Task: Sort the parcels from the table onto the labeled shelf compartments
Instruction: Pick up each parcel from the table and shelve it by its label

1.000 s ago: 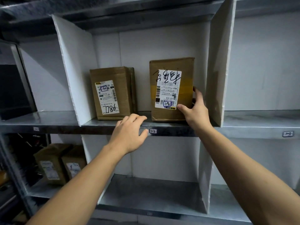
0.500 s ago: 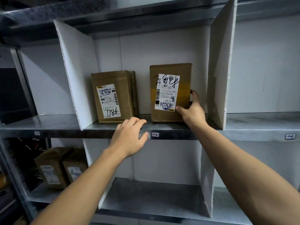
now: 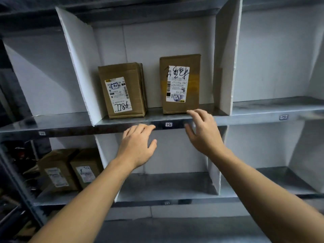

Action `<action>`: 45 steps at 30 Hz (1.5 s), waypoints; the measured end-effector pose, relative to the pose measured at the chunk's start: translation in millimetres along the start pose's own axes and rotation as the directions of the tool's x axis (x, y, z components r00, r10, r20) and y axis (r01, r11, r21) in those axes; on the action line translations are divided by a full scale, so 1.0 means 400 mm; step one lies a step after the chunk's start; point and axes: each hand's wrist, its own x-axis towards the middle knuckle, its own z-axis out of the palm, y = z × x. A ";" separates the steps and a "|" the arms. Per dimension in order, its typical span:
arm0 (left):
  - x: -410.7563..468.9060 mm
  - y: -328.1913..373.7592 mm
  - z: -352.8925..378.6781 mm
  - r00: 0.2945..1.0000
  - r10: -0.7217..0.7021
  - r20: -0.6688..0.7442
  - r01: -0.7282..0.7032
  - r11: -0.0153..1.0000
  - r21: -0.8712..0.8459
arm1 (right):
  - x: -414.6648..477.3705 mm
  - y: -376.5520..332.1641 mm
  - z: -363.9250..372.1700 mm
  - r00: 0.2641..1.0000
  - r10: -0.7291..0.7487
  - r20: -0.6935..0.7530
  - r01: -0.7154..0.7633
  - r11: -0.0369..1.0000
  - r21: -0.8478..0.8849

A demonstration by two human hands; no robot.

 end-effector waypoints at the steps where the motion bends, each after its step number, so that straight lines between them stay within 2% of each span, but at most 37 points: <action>1: -0.021 0.005 0.005 1.000 0.018 -0.004 -0.018 1.000 0.012 | -0.037 -0.006 -0.003 0.999 -0.022 0.033 0.025 0.996 -0.085; 4: -0.096 0.031 0.033 0.998 0.061 0.031 -0.061 0.998 0.002 | -0.167 -0.023 -0.025 0.988 0.018 0.150 0.023 0.963 -0.268; 9: -0.226 0.129 0.103 0.971 0.169 0.171 -0.158 0.984 -0.077 | -0.418 -0.023 -0.106 0.944 0.152 0.294 -0.011 0.901 -0.434; 14: -0.326 0.283 0.169 0.902 0.324 0.286 -0.291 0.945 -0.151 | -0.626 0.021 -0.229 0.866 0.318 0.386 -0.044 0.818 -0.574; 17: -0.357 0.398 0.198 0.853 0.412 0.319 -0.365 0.910 -0.199 | -0.720 0.054 -0.318 0.820 0.421 0.389 -0.099 0.772 -0.628; 24: -0.346 0.725 0.249 0.750 0.571 0.332 -0.491 0.818 -0.299 | -0.878 0.187 -0.568 0.749 0.611 0.256 -0.253 0.621 -0.742; 29: -0.322 1.041 0.286 0.676 0.678 0.289 -0.559 0.727 -0.399 | -0.982 0.336 -0.796 0.703 0.694 0.158 -0.326 0.512 -0.795; 37: -0.370 1.532 0.319 0.578 0.788 0.211 -0.607 0.588 -0.534 | -1.168 0.535 -1.131 0.555 0.832 -0.012 -0.461 0.295 -0.837; 45: -0.425 1.821 0.371 0.488 0.852 0.190 -0.626 0.493 -0.605 | -1.326 0.642 -1.302 0.390 0.913 -0.119 -0.574 0.140 -0.807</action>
